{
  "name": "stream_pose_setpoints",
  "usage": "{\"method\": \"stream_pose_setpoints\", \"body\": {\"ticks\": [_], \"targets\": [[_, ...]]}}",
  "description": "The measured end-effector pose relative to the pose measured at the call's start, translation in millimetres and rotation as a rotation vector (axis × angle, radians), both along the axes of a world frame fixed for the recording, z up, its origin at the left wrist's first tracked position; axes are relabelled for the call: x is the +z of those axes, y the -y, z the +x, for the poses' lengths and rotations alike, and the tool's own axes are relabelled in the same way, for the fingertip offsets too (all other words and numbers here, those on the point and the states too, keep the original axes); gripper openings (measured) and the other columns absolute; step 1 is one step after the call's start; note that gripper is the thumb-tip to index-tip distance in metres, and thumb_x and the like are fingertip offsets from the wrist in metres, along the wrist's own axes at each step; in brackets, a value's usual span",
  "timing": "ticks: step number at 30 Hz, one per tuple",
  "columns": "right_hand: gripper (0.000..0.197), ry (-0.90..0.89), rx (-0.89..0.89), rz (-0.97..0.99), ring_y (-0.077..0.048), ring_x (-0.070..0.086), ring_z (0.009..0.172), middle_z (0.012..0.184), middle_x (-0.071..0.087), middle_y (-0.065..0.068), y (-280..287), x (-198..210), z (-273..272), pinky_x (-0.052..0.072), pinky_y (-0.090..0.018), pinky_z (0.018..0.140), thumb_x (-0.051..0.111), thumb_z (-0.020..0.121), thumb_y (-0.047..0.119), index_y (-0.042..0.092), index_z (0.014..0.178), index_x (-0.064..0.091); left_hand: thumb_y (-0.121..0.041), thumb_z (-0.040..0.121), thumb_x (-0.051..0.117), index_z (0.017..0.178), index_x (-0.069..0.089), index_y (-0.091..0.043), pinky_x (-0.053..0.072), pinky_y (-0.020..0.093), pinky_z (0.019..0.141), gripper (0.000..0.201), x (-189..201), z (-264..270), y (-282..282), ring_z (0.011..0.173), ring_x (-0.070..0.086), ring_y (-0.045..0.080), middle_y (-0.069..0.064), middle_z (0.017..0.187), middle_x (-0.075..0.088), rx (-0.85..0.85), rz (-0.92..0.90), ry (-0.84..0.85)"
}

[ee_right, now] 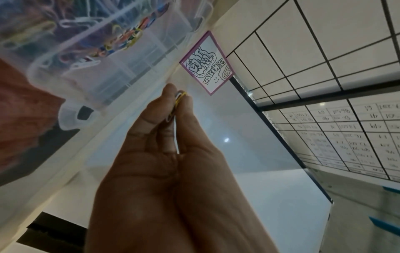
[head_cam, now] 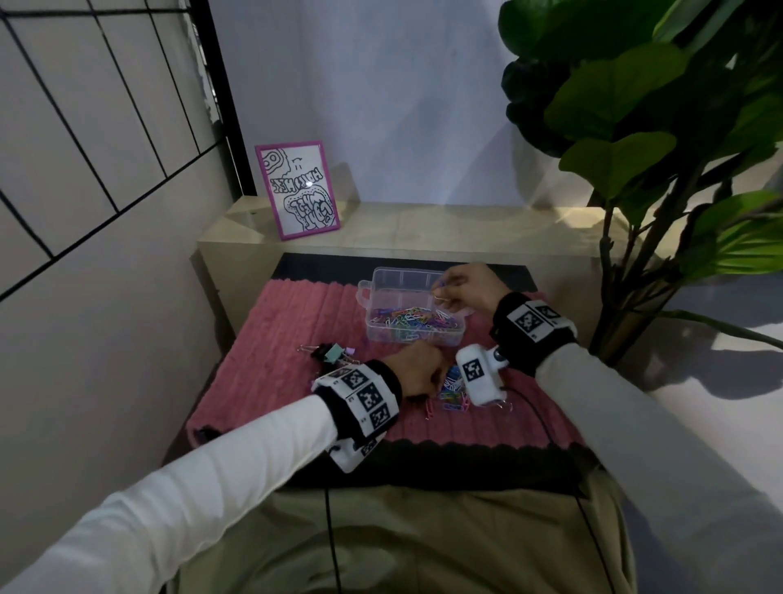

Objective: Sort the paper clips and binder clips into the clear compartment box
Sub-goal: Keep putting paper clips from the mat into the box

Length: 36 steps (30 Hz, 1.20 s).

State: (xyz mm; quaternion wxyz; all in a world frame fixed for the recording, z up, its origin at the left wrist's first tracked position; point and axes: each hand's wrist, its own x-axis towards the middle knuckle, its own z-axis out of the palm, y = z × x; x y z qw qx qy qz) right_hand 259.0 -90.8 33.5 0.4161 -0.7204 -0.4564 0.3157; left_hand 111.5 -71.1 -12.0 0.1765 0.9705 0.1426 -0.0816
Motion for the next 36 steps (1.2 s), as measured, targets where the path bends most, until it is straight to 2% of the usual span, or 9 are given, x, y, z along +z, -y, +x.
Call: {"method": "stream_pose_setpoints", "body": {"ticks": [4,9,13,16,20,23,27,31,36], "targets": [[0.022,0.06,-0.014,0.002,-0.013,0.059,0.059,0.067,0.061,-0.006,-8,-2,-6,0.05,-0.012,0.051,0.061,0.083,-0.004,0.01,0.066,0.06,-0.005,0.075,0.067,0.087,0.068,0.001,0.037,0.017,0.074,0.013,1,-11,-7,0.093,0.062,0.023,0.014,0.099,0.07,0.042,-0.127,0.053],[0.021,0.301,0.058,-0.07,-0.019,0.066,0.092,0.101,0.069,-0.012,-1,-7,-12,0.05,-0.024,0.088,0.06,0.083,-0.002,0.002,0.102,0.067,-0.005,0.075,0.069,0.087,0.068,-0.002,0.037,0.006,0.069,0.012,6,-29,-23,0.08,0.056,0.007,0.008,0.092,0.07,0.132,-0.291,0.146],[0.023,0.473,0.156,-0.028,-0.013,0.062,0.088,0.105,0.07,-0.012,17,-6,-10,0.04,0.002,0.067,0.057,0.085,-0.001,0.004,0.104,0.067,-0.002,0.076,0.068,0.087,0.067,-0.001,0.045,0.005,0.065,0.011,13,-41,-38,0.058,0.058,-0.007,-0.009,0.069,0.063,0.217,-0.423,0.232],[0.019,0.555,0.319,-0.026,-0.012,0.06,0.081,0.099,0.07,-0.013,38,-6,-13,0.037,0.006,0.061,0.058,0.084,-0.002,0.002,0.1,0.067,-0.005,0.077,0.069,0.088,0.068,-0.005,0.041,0.0,0.064,0.011,27,-48,-53,0.06,0.056,-0.014,-0.009,0.072,0.063,0.259,-0.36,0.301],[0.018,0.594,0.479,-0.142,-0.004,0.056,0.07,0.091,0.067,-0.009,53,-12,-26,0.038,0.002,0.061,0.062,0.083,0.003,0.002,0.101,0.064,-0.004,0.077,0.068,0.09,0.068,-0.007,0.044,0.002,0.064,0.014,56,-40,-82,0.061,0.059,-0.011,0.0,0.083,0.068,0.314,-0.241,0.368],[0.029,0.7,0.575,-0.302,-0.013,0.058,0.082,0.1,0.066,-0.009,47,-21,-40,0.045,-0.021,0.074,0.068,0.08,0.015,0.005,0.107,0.061,-0.002,0.078,0.066,0.092,0.067,-0.003,0.044,0.0,0.061,0.014,71,-22,-96,0.072,0.06,0.006,0.004,0.088,0.066,0.319,-0.135,0.358],[0.025,0.826,0.601,-0.333,-0.022,0.057,0.092,0.1,0.064,-0.011,42,-39,-52,0.042,-0.028,0.076,0.068,0.079,0.012,0.004,0.102,0.061,0.002,0.076,0.067,0.092,0.068,-0.001,0.05,0.021,0.077,0.016,67,-7,-110,0.081,0.062,0.016,0.014,0.095,0.07,0.342,-0.046,0.348],[0.007,0.665,0.575,-0.278,-0.003,0.053,0.064,0.079,0.062,-0.002,45,-41,-46,0.04,-0.016,0.061,0.066,0.079,0.003,0.003,0.086,0.065,0.006,0.076,0.065,0.091,0.065,0.002,0.049,0.01,0.063,0.015,49,-7,-118,0.071,0.062,0.012,0.017,0.097,0.069,0.357,-0.09,0.268],[0.004,0.377,0.391,-0.17,0.014,0.055,0.052,0.066,0.06,0.008,52,-37,-28,0.042,-0.003,0.054,0.065,0.08,0.0,0.004,0.082,0.064,0.006,0.079,0.062,0.09,0.066,0.001,0.053,0.021,0.077,0.013,39,-17,-123,0.07,0.064,0.005,0.017,0.095,0.069,0.326,-0.178,0.282]]}}
